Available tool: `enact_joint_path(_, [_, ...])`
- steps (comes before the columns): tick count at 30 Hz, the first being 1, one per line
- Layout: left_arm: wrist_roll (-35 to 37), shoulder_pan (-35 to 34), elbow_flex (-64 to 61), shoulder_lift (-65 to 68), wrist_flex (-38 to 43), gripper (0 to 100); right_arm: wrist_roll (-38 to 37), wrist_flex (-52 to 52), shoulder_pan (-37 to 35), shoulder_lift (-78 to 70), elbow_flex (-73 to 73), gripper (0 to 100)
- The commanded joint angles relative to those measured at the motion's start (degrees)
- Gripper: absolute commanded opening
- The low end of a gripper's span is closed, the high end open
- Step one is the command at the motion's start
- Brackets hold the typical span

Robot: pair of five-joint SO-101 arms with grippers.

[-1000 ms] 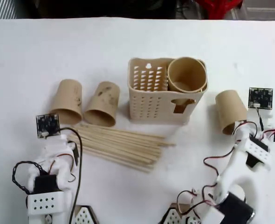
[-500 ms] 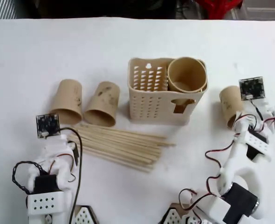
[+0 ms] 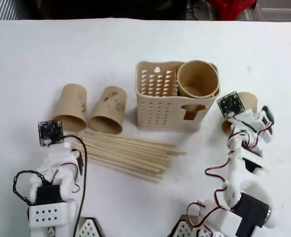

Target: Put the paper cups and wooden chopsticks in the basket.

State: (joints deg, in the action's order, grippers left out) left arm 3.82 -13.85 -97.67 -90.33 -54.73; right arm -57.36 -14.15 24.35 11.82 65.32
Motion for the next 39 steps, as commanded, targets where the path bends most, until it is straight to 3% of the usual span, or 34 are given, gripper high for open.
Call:
enact_joint_path(1, [0.44,-0.04,0.26,-0.48,-0.26,8,-0.62,-1.45,0.92,0.31,0.09,3.0])
enact_joint_path(16, [0.44,-0.04,0.26,-0.48,-0.26,8,-0.18,-1.10,12.88,0.92,0.53,1.5])
enact_joint_path(21, [0.44,-0.04,0.26,-0.48,-0.26,8,-0.09,7.34,15.52,0.92,-0.35,1.5])
enact_joint_path(27, [0.44,-0.13,0.26,-0.48,-0.26,8,13.27,23.96,18.07,0.92,-10.46,1.5])
enact_joint_path(39, [0.44,-0.13,0.26,-0.48,-0.26,8,25.41,73.63,13.93,0.92,-46.77,1.5])
